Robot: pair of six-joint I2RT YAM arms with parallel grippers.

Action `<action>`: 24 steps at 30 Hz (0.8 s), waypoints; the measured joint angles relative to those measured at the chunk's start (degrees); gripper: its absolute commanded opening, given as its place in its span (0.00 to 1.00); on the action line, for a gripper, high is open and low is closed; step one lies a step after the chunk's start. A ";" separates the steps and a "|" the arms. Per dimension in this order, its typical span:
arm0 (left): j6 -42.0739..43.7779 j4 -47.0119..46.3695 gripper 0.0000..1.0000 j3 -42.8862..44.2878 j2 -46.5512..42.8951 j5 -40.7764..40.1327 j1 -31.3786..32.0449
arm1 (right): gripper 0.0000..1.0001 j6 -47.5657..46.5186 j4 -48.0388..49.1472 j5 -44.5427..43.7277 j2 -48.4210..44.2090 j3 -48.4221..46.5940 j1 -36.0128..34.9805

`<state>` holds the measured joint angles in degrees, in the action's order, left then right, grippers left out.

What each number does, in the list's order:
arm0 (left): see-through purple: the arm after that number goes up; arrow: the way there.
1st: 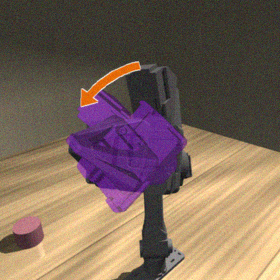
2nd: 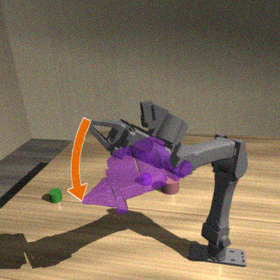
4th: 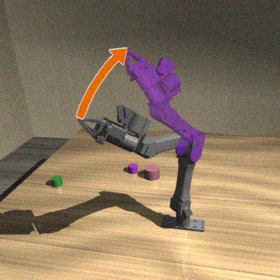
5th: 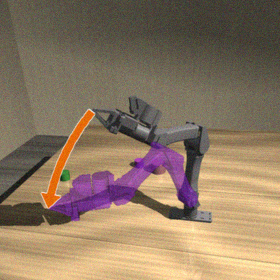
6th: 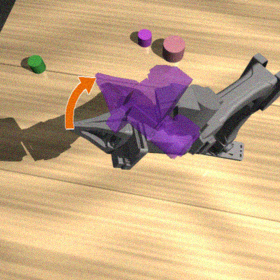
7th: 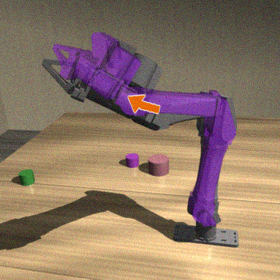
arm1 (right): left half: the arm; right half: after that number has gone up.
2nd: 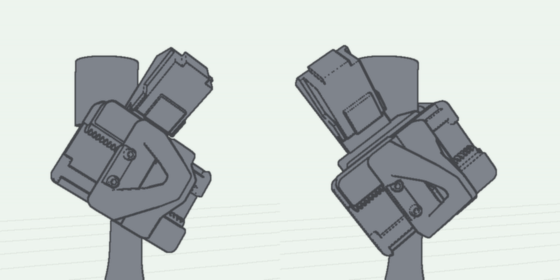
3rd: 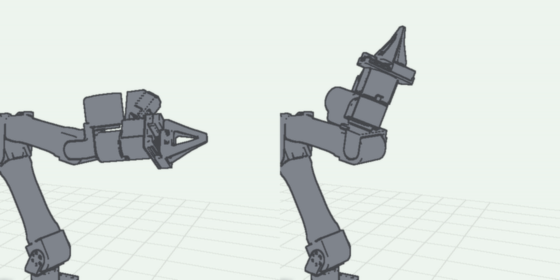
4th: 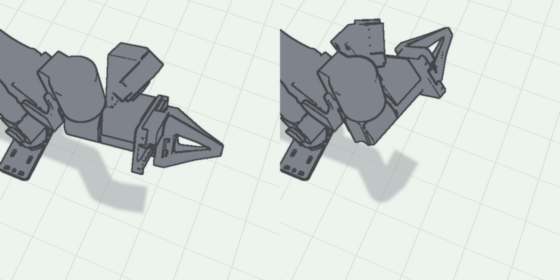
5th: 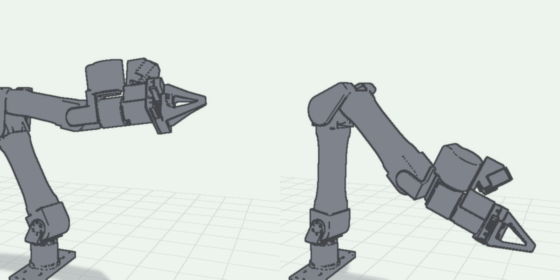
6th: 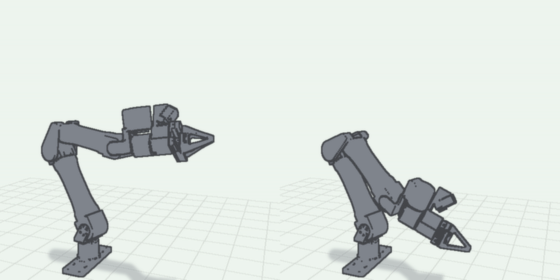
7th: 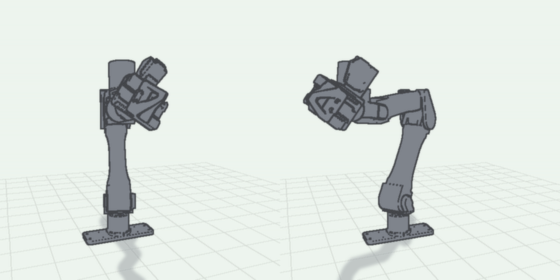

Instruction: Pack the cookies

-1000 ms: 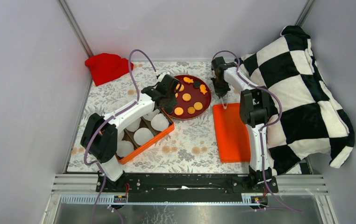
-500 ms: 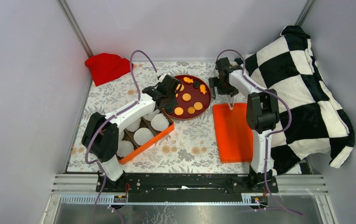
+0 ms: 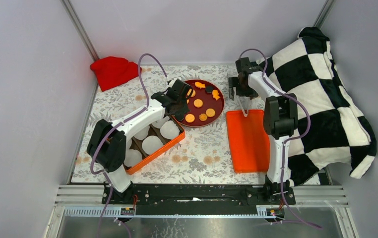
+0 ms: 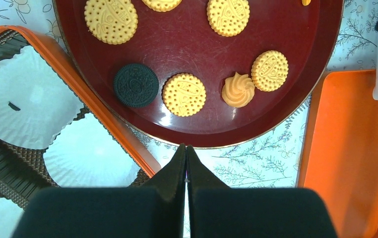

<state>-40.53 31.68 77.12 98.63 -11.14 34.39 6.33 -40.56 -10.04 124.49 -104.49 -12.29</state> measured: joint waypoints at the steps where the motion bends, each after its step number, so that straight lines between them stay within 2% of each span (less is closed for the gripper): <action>1: 0.02 0.00 0.00 0.00 0.00 -0.02 -0.02 | 1.00 0.00 -0.02 -0.11 0.81 -0.22 0.28; 11: 0.02 0.00 0.00 0.00 0.00 -0.02 -0.70 | 0.99 -0.26 -2.51 1.64 9.60 -6.95 2.91; 18: 0.00 0.00 0.00 -0.07 0.11 -0.02 -0.76 | 0.62 -0.09 -2.62 5.73 11.76 -9.88 3.48; 24: 0.00 0.00 0.00 -0.11 0.20 -0.02 -0.87 | 0.49 -0.46 -0.37 6.29 10.36 -7.06 3.72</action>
<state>-40.53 31.68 77.01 98.83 -11.16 33.52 5.87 -40.93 -3.75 134.85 -111.55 -8.58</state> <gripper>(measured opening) 0.000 0.545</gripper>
